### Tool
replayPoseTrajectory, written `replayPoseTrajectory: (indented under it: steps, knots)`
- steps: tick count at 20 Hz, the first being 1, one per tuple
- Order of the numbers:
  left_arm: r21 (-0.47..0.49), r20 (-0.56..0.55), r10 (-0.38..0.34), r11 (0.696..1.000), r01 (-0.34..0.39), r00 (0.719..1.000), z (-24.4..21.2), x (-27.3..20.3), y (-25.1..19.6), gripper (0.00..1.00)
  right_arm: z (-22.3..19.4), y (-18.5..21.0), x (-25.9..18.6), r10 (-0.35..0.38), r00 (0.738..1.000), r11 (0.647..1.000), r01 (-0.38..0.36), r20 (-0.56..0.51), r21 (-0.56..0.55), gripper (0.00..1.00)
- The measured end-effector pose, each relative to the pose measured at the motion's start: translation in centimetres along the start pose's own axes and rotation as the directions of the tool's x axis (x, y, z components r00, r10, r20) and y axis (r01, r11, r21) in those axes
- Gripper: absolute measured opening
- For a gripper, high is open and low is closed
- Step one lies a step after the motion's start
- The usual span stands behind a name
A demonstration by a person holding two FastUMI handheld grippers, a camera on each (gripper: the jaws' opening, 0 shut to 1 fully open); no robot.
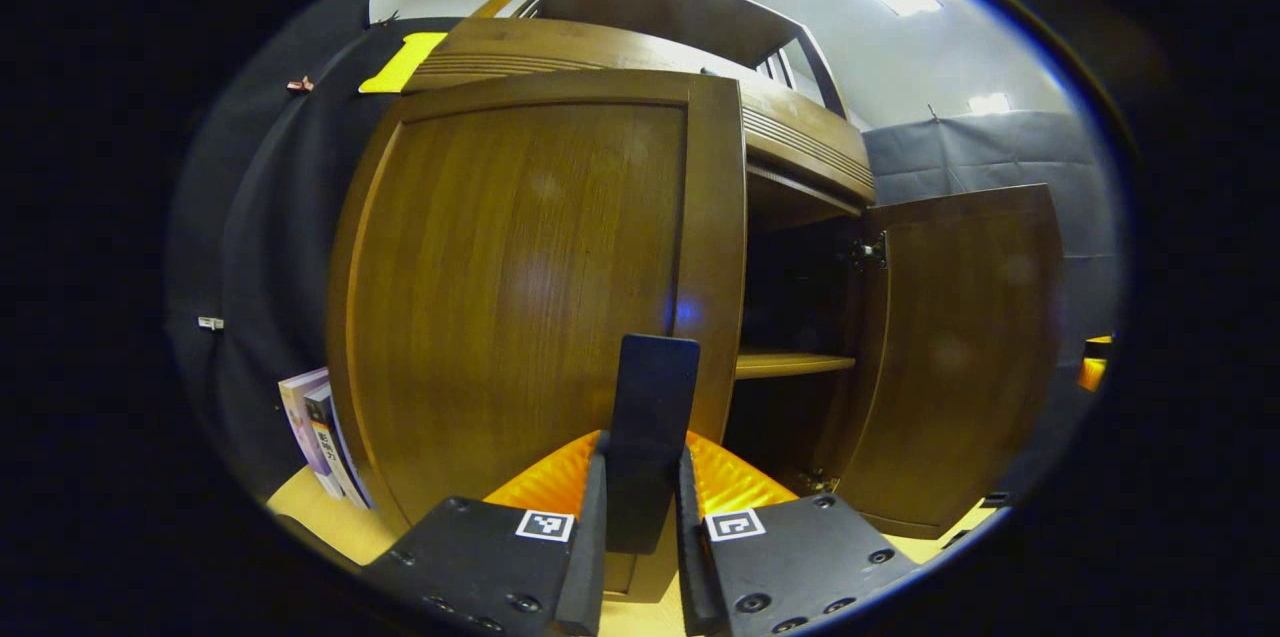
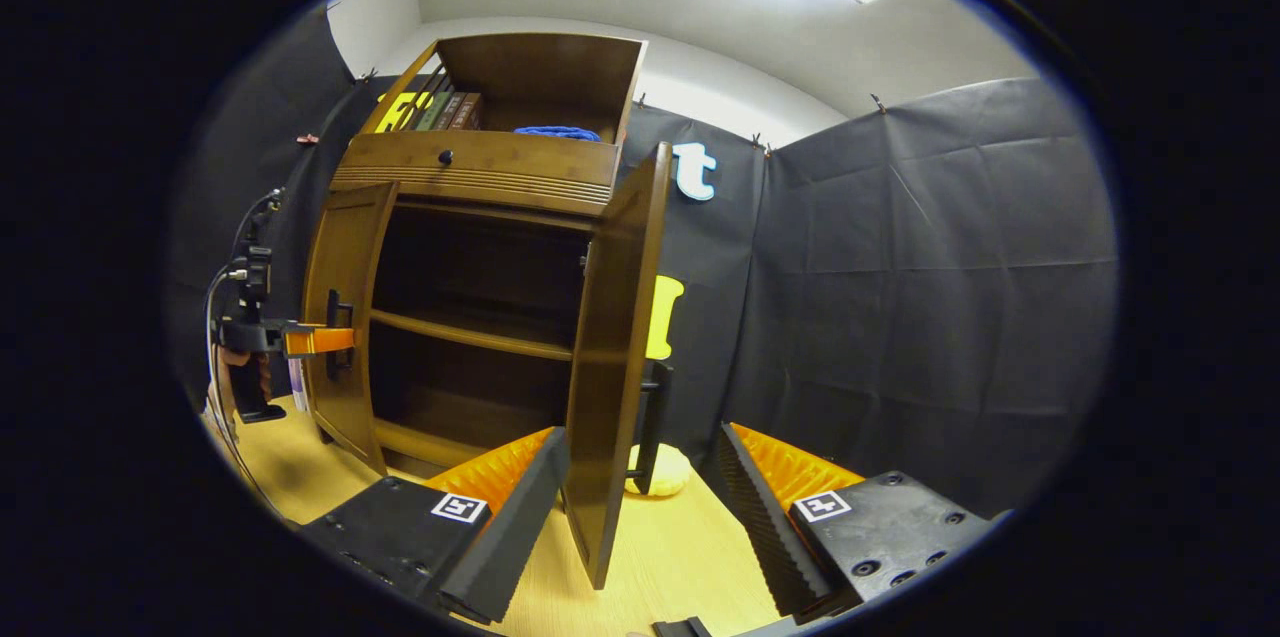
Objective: Open the right door of the double-door shoe cabinet with the right hand, and open the left door with the left hand.
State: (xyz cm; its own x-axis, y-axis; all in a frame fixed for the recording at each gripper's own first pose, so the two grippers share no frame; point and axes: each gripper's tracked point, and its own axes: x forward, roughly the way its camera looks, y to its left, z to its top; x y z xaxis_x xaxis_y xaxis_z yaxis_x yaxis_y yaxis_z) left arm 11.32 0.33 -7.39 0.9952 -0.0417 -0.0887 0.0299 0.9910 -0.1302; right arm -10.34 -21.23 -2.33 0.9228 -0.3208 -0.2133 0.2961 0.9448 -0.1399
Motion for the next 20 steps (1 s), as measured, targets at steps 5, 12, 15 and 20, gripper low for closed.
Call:
replayPoseTrajectory:
  steps: [5,12,15,20]
  knots:
    - [-0.028,-0.004,-0.050,0.998,0.050,0.999,0.3,-4.7,1.2,0.34,0.2,4.0,0.4,0.062,0.998,0.998,-0.062,-0.008,-0.007,0.96]
    - [-0.009,-0.010,-0.030,1.000,0.030,1.000,0.7,-10.0,4.3,0.34,0.8,9.3,1.3,0.157,0.988,0.987,-0.157,0.015,0.026,0.96]
    - [-0.008,-0.004,0.002,1.000,-0.002,1.000,0.9,-12.0,5.9,0.34,0.9,11.2,1.8,0.185,0.983,0.983,-0.185,0.015,0.009,0.96]
    - [0.013,-0.007,0.071,0.997,-0.071,0.997,0.9,-14.7,8.1,0.33,1.4,14.0,2.5,0.245,0.969,0.969,-0.245,0.028,0.019,0.96]
